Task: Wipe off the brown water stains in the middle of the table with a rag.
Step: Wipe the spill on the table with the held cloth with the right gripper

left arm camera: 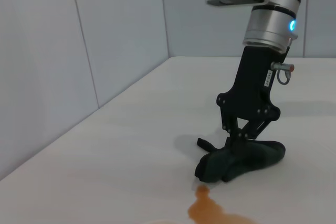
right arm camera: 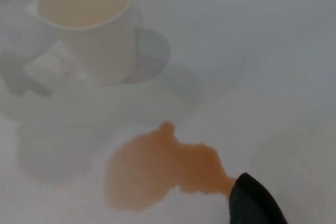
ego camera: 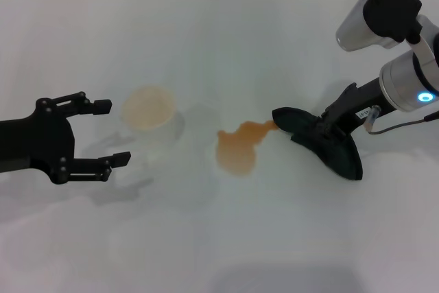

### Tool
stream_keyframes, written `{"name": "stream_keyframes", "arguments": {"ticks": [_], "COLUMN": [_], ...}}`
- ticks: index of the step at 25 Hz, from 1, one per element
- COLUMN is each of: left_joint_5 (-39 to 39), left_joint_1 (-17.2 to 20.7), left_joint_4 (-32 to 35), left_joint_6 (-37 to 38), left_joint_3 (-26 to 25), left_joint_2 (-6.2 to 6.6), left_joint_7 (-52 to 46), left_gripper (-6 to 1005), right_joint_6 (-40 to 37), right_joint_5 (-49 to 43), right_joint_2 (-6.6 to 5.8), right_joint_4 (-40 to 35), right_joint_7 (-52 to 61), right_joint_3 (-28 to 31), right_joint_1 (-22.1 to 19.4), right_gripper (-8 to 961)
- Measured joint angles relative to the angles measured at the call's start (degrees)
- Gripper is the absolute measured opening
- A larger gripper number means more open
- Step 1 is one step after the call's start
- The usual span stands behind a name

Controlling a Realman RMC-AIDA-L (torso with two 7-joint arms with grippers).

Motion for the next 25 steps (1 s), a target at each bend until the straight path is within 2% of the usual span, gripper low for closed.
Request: {"name": "stream_keyframes", "arguments": {"ticks": [7, 25], "left_joint_5": [0.0, 0.08], "left_joint_1": [-0.11, -0.13], "left_joint_4": [0.0, 0.44], "left_joint_6": [-0.15, -0.37], "left_joint_3": [0.0, 0.0], "left_joint_2": [-0.03, -0.07], "left_joint_7": [0.39, 0.79], "left_gripper": [890, 889], "right_joint_6": [0.89, 9.33], "right_joint_5": [0.84, 11.7], "right_joint_2": [0.25, 0.5], "right_joint_4": [-0.59, -2.21], "right_joint_7": [0.58, 4.25], "right_joint_3": [-2.77, -20.81], "right_joint_1": [0.01, 0.91], "right_gripper": [40, 40]}}
